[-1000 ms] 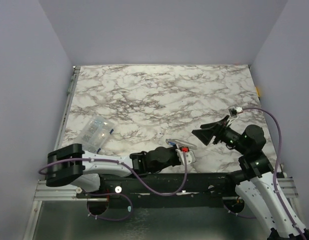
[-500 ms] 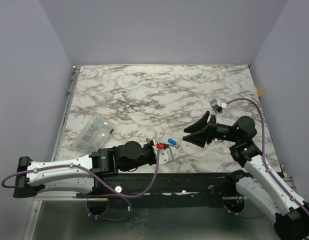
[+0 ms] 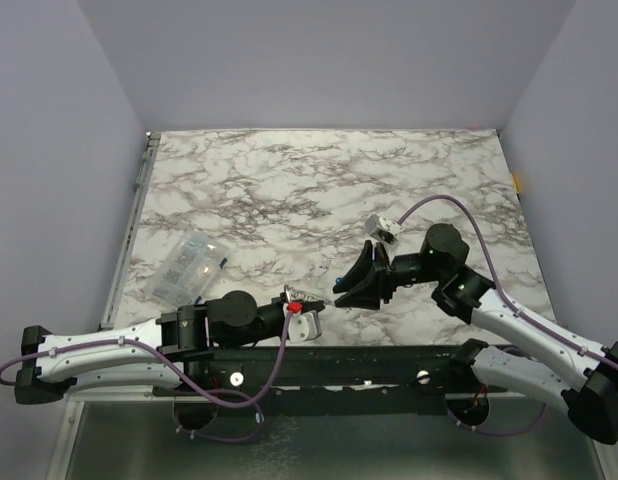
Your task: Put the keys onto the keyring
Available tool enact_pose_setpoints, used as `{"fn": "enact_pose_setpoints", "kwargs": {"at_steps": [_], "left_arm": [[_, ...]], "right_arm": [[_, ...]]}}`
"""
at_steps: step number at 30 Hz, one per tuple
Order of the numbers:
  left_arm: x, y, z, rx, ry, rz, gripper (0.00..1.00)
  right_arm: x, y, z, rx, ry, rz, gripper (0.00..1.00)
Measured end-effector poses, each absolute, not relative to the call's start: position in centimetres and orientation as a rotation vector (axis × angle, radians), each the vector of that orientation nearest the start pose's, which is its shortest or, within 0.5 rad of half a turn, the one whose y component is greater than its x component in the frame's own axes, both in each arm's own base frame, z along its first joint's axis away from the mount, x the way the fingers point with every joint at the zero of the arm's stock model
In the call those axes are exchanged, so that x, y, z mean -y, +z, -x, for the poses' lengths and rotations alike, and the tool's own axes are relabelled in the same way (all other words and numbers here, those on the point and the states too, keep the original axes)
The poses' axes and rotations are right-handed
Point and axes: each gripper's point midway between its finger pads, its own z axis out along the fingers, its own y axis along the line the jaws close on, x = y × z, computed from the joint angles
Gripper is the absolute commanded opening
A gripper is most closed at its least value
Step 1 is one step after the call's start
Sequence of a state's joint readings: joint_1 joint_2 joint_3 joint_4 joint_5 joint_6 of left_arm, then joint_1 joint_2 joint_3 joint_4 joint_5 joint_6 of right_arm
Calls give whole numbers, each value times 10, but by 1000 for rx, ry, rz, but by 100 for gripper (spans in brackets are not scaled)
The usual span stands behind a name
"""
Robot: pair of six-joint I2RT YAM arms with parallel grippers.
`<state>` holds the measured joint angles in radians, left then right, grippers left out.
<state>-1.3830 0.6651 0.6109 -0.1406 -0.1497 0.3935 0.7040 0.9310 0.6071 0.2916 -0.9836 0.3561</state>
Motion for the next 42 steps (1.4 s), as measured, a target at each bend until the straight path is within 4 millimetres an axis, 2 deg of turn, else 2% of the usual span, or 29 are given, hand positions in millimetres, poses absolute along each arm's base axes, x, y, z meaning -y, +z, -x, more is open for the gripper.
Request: {"fn": "enact_pose_setpoints", "kwargs": {"at_steps": [9,24,31,39,42], "left_arm": [[285,233,-90,-1231,-644,-1349,0],[286,232,-92,-1261,-714,-1332,0],[286,233,-93,-1263,-741,-1328,0],[287,231,-93,-1273,-752,-1333,0],[287,230,-94,-1276,-751,-1333,0]], "right_arm": [[-309,251,-97,-1461,1550,1204,38],[-310,240,-100,-1509,1495,1202,38],[-311,238,-102,-1510,1471,1199,33],[-310,244,-104,-1498,1447,1179,36],[-309,248,-106,-1488,1430,1162,42]]}}
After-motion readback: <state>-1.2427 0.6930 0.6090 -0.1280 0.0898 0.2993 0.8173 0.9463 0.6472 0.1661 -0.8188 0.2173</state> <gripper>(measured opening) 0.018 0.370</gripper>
